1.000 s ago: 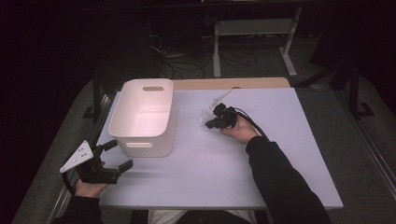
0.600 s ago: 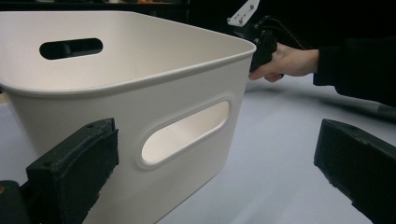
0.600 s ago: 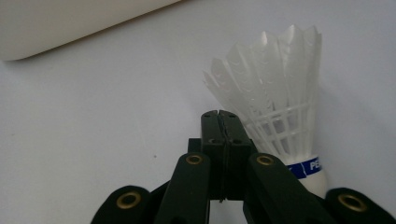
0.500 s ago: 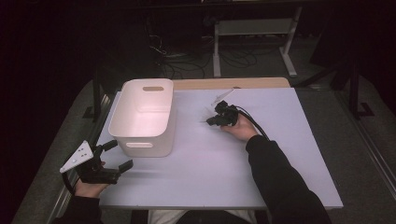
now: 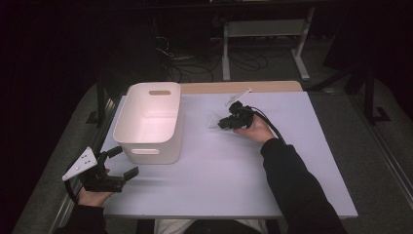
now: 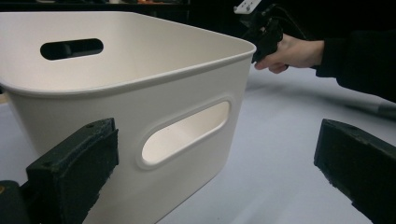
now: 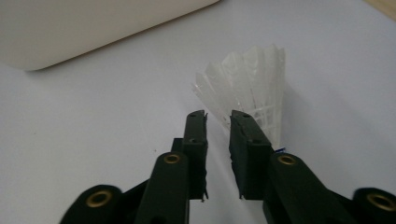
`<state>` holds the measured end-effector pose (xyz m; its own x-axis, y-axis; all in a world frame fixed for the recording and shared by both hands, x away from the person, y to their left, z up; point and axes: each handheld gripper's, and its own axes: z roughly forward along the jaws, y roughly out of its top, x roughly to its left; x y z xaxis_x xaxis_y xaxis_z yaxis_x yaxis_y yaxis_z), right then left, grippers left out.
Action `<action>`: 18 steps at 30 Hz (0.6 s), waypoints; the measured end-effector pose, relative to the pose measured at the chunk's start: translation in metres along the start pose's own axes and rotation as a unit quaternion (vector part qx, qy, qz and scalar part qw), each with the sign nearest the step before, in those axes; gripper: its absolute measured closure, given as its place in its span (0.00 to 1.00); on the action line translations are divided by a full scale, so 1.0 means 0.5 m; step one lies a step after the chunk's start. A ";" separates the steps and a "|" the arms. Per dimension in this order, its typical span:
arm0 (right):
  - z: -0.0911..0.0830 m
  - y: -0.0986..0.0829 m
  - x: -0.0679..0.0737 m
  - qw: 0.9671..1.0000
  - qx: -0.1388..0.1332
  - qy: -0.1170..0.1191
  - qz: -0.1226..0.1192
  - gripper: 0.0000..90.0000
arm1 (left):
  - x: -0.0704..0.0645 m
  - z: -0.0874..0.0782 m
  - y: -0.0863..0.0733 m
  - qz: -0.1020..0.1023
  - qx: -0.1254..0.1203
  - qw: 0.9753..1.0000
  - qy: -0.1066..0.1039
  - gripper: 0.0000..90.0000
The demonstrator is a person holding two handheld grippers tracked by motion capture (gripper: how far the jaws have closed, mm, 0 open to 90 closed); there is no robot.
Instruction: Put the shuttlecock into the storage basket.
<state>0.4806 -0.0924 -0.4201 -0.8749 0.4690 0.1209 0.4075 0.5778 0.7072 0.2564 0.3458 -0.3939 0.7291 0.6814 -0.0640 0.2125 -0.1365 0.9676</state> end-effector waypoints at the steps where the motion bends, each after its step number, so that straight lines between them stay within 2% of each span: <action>1: -0.005 0.001 -0.001 1.000 -0.002 0.000 -0.002 0.81 | 0.000 0.000 0.000 0.000 0.000 1.000 0.000 0.00; 3: -0.016 0.002 -0.004 1.000 -0.002 -0.003 -0.007 0.77 | 0.000 0.000 0.000 0.000 0.000 1.000 0.000 0.00; 5: -0.024 0.003 -0.005 1.000 -0.004 -0.007 -0.003 0.70 | 0.000 0.000 0.000 0.000 0.001 1.000 0.000 0.00; 6: -0.024 0.003 -0.005 1.000 -0.004 -0.007 -0.003 0.70 | 0.000 0.000 0.000 0.000 0.001 1.000 0.000 0.00; 7: -0.035 0.004 -0.009 1.000 -0.003 -0.011 0.007 0.62 | 0.000 0.001 0.000 0.001 0.001 1.000 0.000 0.00; 9: -0.036 0.003 -0.010 1.000 -0.003 -0.010 0.009 0.60 | 0.000 0.000 0.000 0.001 0.001 1.000 0.000 0.00; 10: -0.041 0.003 -0.014 1.000 0.002 -0.009 0.017 0.55 | 0.000 0.000 0.000 0.000 0.001 1.000 0.000 0.00; 13: -0.044 0.003 -0.016 1.000 0.004 -0.009 0.021 0.52 | 0.000 0.001 0.000 0.001 0.001 1.000 0.000 0.00; 15: -0.057 0.002 -0.024 1.000 0.007 -0.015 0.021 0.41 | 0.000 0.001 0.000 0.001 0.001 1.000 0.000 0.00; 18: -0.066 0.004 -0.029 1.000 0.013 -0.018 0.022 0.30 | 0.000 0.001 0.000 0.001 0.001 1.000 0.000 0.00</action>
<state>0.4854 -0.1199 -0.3974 -0.8458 0.5183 0.1266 0.4531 0.5725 0.6834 0.2568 0.3455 -0.3939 0.7289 0.6817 -0.0628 0.2125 -0.1381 0.9673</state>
